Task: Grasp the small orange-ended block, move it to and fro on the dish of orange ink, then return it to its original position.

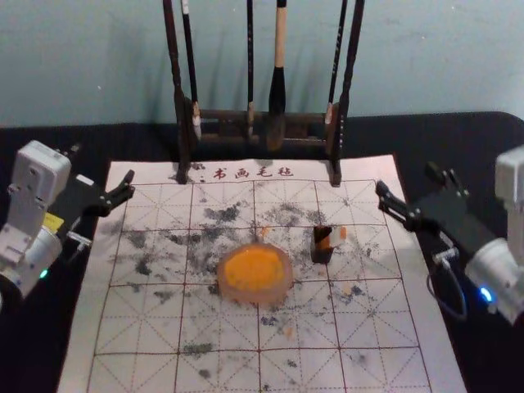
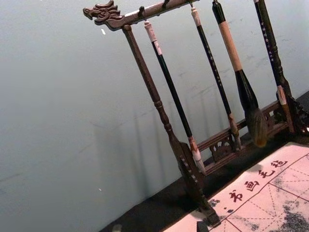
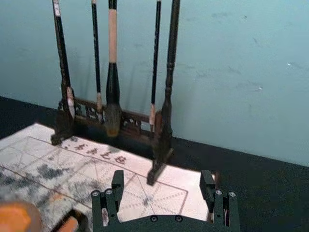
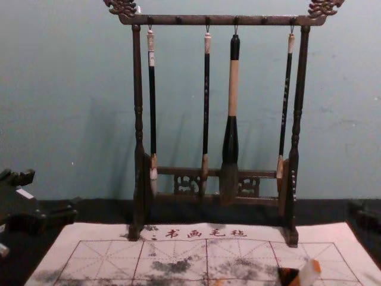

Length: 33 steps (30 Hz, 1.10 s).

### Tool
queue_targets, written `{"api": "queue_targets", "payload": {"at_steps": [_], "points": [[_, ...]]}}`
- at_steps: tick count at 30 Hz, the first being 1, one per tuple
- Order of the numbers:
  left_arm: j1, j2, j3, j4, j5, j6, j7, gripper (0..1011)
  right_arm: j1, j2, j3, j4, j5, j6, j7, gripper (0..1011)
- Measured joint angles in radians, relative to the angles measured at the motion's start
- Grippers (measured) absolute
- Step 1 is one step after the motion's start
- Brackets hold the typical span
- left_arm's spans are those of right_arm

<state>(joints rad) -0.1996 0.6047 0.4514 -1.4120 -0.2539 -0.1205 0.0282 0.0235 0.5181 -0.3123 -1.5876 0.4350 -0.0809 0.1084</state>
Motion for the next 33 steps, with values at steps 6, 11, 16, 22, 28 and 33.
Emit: {"api": "queue_targets", "payload": {"at_steps": [6,11,16,22,28,33], "points": [[0.0,0.0,0.0,0.0,0.0,0.0,0.0,1001,-0.031,-0.018,0.006,0.045,-0.04,-0.074,-0.001,1000],[0.0,0.0,0.0,0.0,0.0,0.0,0.0,1001,-0.03,-0.037,0.006,0.069,-0.071,-0.086,-0.002,1000],[0.0,0.0,0.0,0.0,0.0,0.0,0.0,1001,-0.029,-0.037,0.005,0.069,-0.071,-0.086,-0.002,1000],[0.0,0.0,0.0,0.0,0.0,0.0,0.0,1001,-0.029,-0.035,0.005,0.067,-0.069,-0.086,-0.002,1000],[0.0,0.0,0.0,0.0,0.0,0.0,0.0,1001,-0.029,-0.034,0.004,0.066,-0.067,-0.085,-0.001,1000],[0.0,0.0,0.0,0.0,0.0,0.0,0.0,1001,-0.029,-0.033,0.004,0.065,-0.065,-0.084,0.0,1000]]}}
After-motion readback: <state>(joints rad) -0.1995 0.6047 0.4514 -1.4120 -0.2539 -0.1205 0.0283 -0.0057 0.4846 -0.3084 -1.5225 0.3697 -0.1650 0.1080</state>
